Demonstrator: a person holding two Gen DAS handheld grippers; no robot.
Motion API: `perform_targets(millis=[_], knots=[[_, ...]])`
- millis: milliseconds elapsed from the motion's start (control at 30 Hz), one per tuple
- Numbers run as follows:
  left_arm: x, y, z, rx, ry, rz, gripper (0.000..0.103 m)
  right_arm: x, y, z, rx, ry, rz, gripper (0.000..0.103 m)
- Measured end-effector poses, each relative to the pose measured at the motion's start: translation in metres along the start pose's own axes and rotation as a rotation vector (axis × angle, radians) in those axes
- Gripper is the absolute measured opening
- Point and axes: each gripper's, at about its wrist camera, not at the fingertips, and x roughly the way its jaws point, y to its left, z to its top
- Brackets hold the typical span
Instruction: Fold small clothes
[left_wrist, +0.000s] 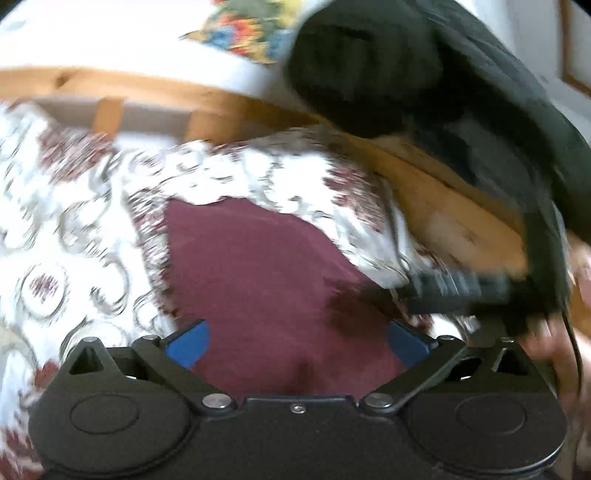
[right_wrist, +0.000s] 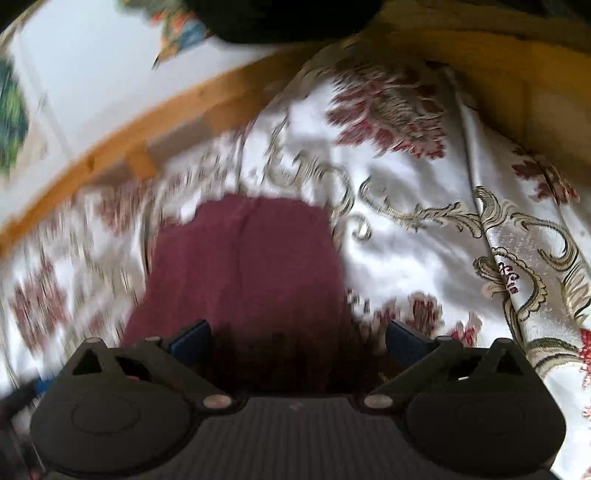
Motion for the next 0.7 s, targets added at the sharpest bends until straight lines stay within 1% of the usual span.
perform_targets(millis=[67,133,200,267,333,400,433,467,533,567,600,633,667,700], knots=[[0.005,0.012,0.003,-0.080,0.021,0.026,0.102,0.003,0.010,-0.006,-0.082,0.049,-0.049,0.103],[0.011,0.023,0.004,-0.145,0.051,0.056,0.102,0.008,0.017,-0.012,-0.137,0.101,-0.092,0.102],[0.020,0.033,0.002,-0.188,0.093,0.082,0.102,0.013,0.016,-0.016,-0.139,0.131,-0.089,0.102],[0.028,0.042,-0.002,-0.222,0.142,0.098,0.102,0.012,0.011,-0.015,-0.102,0.131,-0.068,0.102],[0.036,0.049,-0.007,-0.262,0.204,0.120,0.102,0.004,0.001,-0.009,-0.031,0.083,-0.050,0.102],[0.042,0.059,-0.010,-0.343,0.254,0.123,0.102,-0.006,-0.012,-0.004,0.058,0.002,-0.030,0.103],[0.043,0.063,-0.012,-0.381,0.255,0.118,0.102,-0.010,-0.019,-0.003,0.109,-0.040,-0.012,0.103],[0.044,0.065,-0.014,-0.398,0.253,0.115,0.102,-0.013,-0.026,-0.002,0.165,-0.080,0.016,0.103],[0.045,0.066,-0.015,-0.392,0.261,0.116,0.102,-0.010,-0.040,-0.001,0.268,-0.142,0.075,0.102],[0.046,0.065,-0.015,-0.389,0.261,0.118,0.102,-0.006,-0.044,0.000,0.293,-0.152,0.095,0.099],[0.046,0.065,-0.016,-0.388,0.261,0.121,0.102,0.000,-0.046,0.002,0.311,-0.160,0.106,0.090],[0.046,0.064,-0.016,-0.387,0.261,0.123,0.102,0.008,-0.047,0.004,0.316,-0.166,0.107,0.078],[0.046,0.064,-0.016,-0.382,0.261,0.124,0.102,0.014,-0.047,0.006,0.310,-0.170,0.100,0.073],[0.046,0.063,-0.016,-0.377,0.260,0.124,0.103,0.022,-0.046,0.008,0.293,-0.172,0.084,0.063]])
